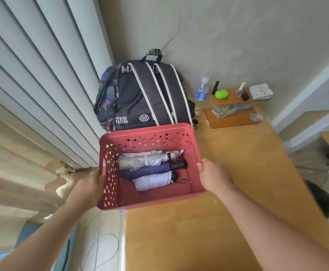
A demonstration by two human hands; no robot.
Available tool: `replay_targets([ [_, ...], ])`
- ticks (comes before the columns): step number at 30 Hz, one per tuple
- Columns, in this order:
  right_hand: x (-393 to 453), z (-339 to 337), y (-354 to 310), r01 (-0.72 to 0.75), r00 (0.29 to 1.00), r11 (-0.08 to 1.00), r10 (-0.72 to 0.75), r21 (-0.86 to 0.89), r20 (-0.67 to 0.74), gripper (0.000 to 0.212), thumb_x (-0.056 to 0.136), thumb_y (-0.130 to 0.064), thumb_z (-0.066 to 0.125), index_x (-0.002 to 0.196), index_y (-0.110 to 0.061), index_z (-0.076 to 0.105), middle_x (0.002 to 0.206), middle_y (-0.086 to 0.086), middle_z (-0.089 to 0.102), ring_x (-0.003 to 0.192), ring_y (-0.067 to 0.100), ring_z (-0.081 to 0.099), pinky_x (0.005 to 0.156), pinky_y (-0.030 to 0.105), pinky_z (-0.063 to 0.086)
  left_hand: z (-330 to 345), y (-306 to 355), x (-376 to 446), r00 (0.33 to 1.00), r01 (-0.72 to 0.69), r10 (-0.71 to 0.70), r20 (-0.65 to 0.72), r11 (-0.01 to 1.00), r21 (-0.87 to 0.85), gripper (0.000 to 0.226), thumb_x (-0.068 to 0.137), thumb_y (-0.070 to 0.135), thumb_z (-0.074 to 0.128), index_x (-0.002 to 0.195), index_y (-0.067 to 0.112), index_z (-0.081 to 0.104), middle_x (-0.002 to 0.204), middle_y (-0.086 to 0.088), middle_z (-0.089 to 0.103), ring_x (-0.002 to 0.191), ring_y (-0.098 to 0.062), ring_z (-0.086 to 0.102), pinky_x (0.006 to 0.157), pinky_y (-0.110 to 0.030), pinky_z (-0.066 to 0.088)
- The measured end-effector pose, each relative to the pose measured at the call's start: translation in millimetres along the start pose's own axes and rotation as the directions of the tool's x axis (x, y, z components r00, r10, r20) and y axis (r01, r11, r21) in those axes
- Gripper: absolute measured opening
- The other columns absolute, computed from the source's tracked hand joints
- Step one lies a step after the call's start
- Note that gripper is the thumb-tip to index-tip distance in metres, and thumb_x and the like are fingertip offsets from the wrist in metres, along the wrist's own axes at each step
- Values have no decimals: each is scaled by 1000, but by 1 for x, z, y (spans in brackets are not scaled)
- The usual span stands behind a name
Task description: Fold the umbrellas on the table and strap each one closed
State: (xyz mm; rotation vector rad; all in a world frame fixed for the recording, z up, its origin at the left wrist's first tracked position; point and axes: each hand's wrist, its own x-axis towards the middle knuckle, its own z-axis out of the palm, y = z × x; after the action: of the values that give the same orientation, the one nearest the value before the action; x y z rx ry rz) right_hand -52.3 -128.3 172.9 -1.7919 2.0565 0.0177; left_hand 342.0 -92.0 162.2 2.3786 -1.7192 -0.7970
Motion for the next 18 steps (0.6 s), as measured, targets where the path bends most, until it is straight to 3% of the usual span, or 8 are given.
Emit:
replay_targets([
  [2, -3, -2, 9, 11, 1000, 1000, -11, -7, -16, 33, 111, -35, 31, 101, -16, 56, 92, 14, 69, 88, 38, 66, 65, 38, 42, -3, 14, -8, 999, -31, 31, -22, 1000, 5, 32, 109, 38, 34, 92, 20, 55, 99, -15, 69, 101, -41, 65, 84, -46, 48],
  [6, -15, -18, 59, -38, 998, 999, 37, -6, -42, 36, 111, -37, 32, 98, -16, 59, 77, 5, 62, 72, 33, 59, 61, 38, 44, -3, 67, -21, 993, -115, 116, -13, 993, 35, 35, 109, 36, 36, 82, 20, 51, 82, -6, 62, 90, -39, 64, 78, -44, 45],
  [12, -34, -64, 204, -174, 982, 984, 171, -27, -76, 41, 111, -41, 35, 105, -17, 67, 83, 2, 71, 75, 22, 68, 71, 44, 59, 55, 196, -30, 955, -269, 262, 140, 962, 36, 40, 106, 44, 25, 85, 20, 49, 89, -8, 65, 88, -36, 60, 78, -42, 47],
  [15, -22, -104, 265, -188, 976, 981, 180, -52, -122, 39, 111, -37, 37, 90, -18, 64, 75, 2, 66, 67, 19, 62, 59, 38, 50, 100, 257, -24, 932, -314, 309, 188, 949, -3, 38, 107, 42, 30, 91, 18, 52, 96, -13, 69, 92, -38, 64, 79, -42, 48],
  [18, -1, -133, 313, -217, 965, 973, 202, -81, -166, 42, 110, -37, 34, 80, -19, 58, 70, 1, 61, 62, 17, 57, 54, 35, 42, 129, 315, -14, 919, -340, 337, 203, 940, -19, 40, 105, 45, 27, 92, 17, 52, 87, -13, 71, 78, -34, 69, 76, -42, 55],
])
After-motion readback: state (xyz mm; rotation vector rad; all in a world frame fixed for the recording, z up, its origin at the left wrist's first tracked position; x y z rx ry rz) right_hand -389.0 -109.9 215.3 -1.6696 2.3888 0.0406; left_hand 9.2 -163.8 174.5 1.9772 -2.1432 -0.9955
